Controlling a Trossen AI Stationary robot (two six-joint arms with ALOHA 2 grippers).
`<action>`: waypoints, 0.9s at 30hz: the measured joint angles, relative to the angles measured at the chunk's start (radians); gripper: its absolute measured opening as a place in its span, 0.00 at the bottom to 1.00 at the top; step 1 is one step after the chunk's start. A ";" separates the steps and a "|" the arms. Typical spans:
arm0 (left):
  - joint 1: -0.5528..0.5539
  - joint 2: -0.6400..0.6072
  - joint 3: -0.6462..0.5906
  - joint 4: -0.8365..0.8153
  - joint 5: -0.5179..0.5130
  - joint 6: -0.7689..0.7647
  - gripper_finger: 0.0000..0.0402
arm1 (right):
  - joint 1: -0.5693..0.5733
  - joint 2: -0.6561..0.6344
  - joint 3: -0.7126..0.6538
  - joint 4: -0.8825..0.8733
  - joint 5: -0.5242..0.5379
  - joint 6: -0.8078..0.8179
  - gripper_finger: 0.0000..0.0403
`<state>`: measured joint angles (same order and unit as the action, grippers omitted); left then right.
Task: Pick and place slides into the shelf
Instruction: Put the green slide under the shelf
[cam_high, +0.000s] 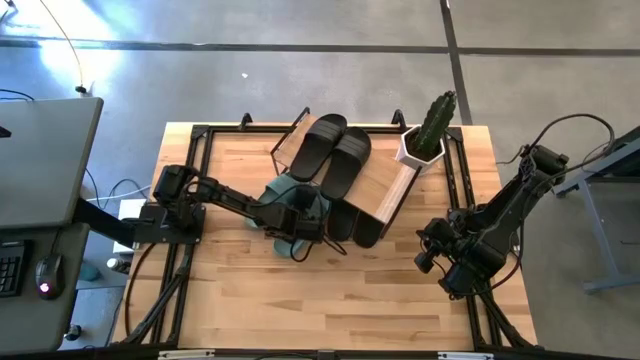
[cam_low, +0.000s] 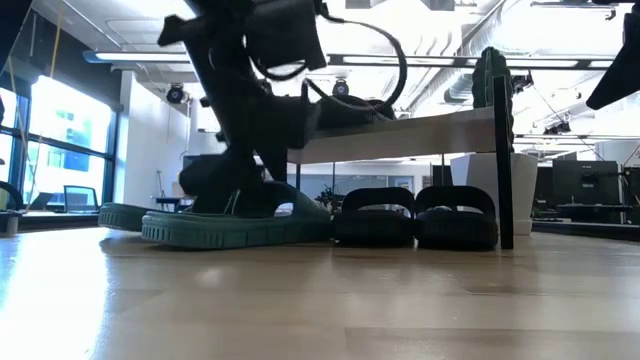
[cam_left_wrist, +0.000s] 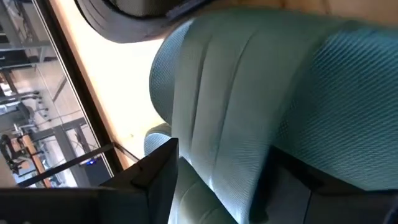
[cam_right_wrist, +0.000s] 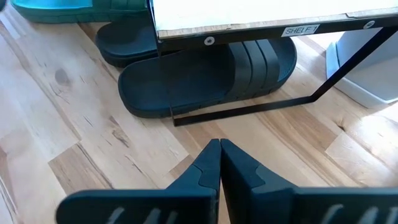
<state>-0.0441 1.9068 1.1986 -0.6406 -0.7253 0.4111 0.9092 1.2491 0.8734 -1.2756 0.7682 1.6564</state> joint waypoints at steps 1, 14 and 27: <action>-0.008 0.000 0.012 -0.022 0.002 -0.016 0.47 | 0.000 0.000 0.000 0.000 0.000 -0.001 0.00; -0.157 0.000 0.279 -0.631 0.028 -0.521 0.36 | 0.001 0.000 0.000 0.006 0.001 -0.060 0.00; -0.335 -0.014 0.800 -0.843 0.602 -0.970 0.04 | 0.001 0.000 0.000 0.076 0.005 -0.275 0.00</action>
<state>-0.3788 1.8933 1.9986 -1.4832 -0.1238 -0.5591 0.9104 1.2491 0.8734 -1.2001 0.7735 1.3810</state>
